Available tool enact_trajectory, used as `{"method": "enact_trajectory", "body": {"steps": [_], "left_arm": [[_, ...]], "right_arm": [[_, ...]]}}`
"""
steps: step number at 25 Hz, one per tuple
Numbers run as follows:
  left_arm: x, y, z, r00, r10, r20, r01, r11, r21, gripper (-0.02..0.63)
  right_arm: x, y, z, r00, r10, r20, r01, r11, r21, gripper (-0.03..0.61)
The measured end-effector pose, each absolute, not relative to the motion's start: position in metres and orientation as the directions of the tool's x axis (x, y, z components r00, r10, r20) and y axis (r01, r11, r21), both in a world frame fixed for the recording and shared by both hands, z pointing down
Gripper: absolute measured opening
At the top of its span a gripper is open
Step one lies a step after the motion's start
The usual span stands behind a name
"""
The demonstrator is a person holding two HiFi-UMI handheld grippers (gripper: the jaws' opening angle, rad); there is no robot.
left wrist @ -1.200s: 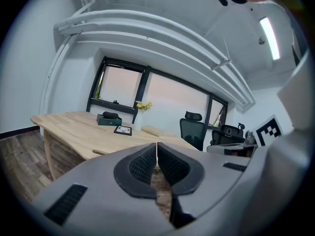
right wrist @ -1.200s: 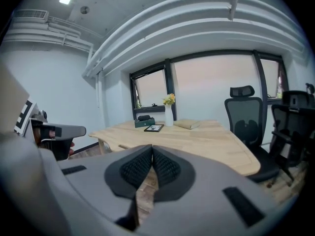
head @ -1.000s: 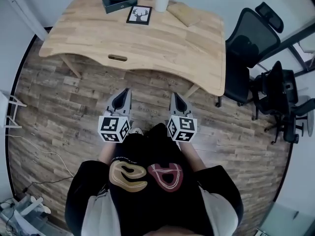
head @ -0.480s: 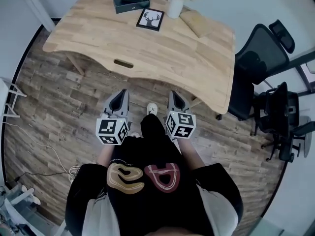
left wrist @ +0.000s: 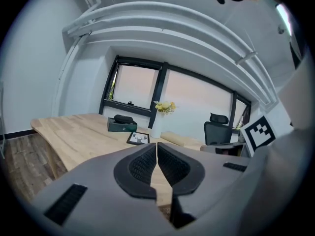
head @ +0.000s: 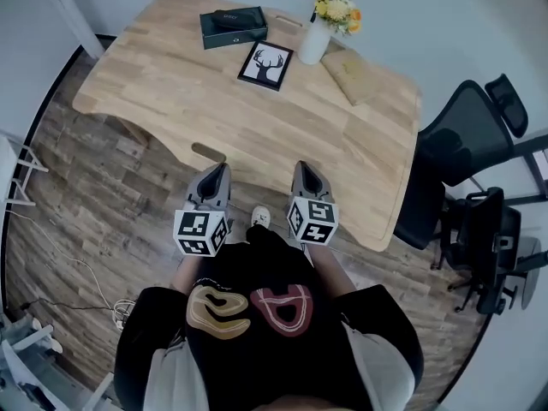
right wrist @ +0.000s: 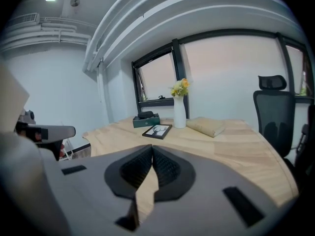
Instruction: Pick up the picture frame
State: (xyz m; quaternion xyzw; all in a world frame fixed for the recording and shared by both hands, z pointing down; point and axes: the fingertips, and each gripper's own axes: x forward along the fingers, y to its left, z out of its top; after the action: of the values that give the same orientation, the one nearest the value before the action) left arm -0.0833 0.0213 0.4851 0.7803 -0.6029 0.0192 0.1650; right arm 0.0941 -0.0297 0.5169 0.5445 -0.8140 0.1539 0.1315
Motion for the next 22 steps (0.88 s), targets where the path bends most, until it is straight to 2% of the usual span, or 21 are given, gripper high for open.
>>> {"method": "enact_trajectory", "body": {"steps": [13,22], "left_arm": [[-0.045,-0.079,0.501,0.258,-0.924,0.284,-0.95,-0.189,0.248,0.021],[-0.036,-0.117,0.498,0.283,-0.914,0.29,-0.944,-0.213,0.251,0.021]], "right_arm": [[0.115,-0.125,0.522,-0.442,-0.799,0.409,-0.895,0.42,-0.147,0.011],[0.126,-0.151,0.518,-0.424,-0.812,0.401,-0.905,0.391,-0.166,0.011]]}}
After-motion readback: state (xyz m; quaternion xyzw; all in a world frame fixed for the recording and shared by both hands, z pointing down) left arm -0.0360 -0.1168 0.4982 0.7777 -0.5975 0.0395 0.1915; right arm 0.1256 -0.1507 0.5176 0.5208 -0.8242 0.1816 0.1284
